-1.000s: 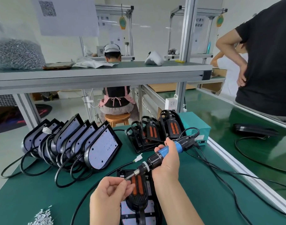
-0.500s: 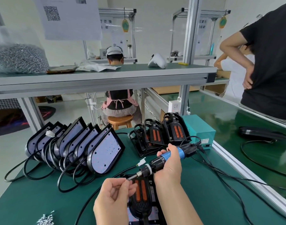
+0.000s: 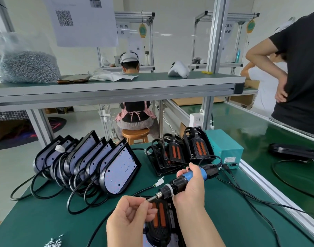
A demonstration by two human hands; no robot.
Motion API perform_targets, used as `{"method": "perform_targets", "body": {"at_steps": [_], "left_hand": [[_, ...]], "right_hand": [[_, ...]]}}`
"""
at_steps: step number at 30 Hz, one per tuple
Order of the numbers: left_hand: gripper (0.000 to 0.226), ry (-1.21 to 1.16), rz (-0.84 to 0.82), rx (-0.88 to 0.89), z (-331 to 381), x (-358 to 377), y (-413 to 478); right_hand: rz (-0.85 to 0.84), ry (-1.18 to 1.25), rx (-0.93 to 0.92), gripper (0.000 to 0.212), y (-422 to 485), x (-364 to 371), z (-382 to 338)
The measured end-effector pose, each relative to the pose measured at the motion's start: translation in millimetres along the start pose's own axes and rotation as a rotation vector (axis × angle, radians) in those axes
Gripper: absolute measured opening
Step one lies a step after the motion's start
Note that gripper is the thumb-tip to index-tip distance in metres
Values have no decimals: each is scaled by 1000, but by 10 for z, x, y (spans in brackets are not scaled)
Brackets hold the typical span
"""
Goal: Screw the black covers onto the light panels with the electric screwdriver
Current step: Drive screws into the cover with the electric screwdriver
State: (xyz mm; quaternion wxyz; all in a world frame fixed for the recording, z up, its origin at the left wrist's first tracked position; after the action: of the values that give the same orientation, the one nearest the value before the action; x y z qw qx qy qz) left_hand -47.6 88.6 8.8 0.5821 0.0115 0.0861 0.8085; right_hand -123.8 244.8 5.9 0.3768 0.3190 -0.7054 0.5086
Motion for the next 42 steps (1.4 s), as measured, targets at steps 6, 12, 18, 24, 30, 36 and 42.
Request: {"method": "perform_targets", "body": {"at_steps": [6, 12, 18, 24, 30, 36, 42], "left_hand": [[23, 91, -22, 129, -9, 0, 26], [43, 199, -60, 188, -42, -19, 54], [52, 175, -138, 50, -132, -62, 103], [57, 401, -101, -92, -216, -237, 156], [61, 741, -395, -200, -303, -58, 147], [92, 361, -373, -472, -472, 39, 200], [104, 246, -337, -453, -561, 56, 211]], "right_hand": [[27, -1, -4, 18, 8, 9, -13], [25, -32, -14, 19, 39, 15, -16], [-35, -83, -63, 18, 92, 92, -18], [-132, -112, -231, 18, 135, 315, -160], [-271, -246, -427, 12, 97, 458, -225], [-423, -338, -489, 18, 51, 531, -13], [-549, -443, -471, 21, 44, 630, 238]]}}
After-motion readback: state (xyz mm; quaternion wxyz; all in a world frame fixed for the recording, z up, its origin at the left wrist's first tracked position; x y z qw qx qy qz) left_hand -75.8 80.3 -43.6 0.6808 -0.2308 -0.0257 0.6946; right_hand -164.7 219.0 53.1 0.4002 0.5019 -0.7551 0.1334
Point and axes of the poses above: each hand's wrist, its own y-axis towards the middle knuckle, its own x-axis out of the palm, z = x × y, the point moved 4 cm from there along y, towards the middle knuckle, and after that the axes turned 13 degrees about y, right-handed, at the moved point
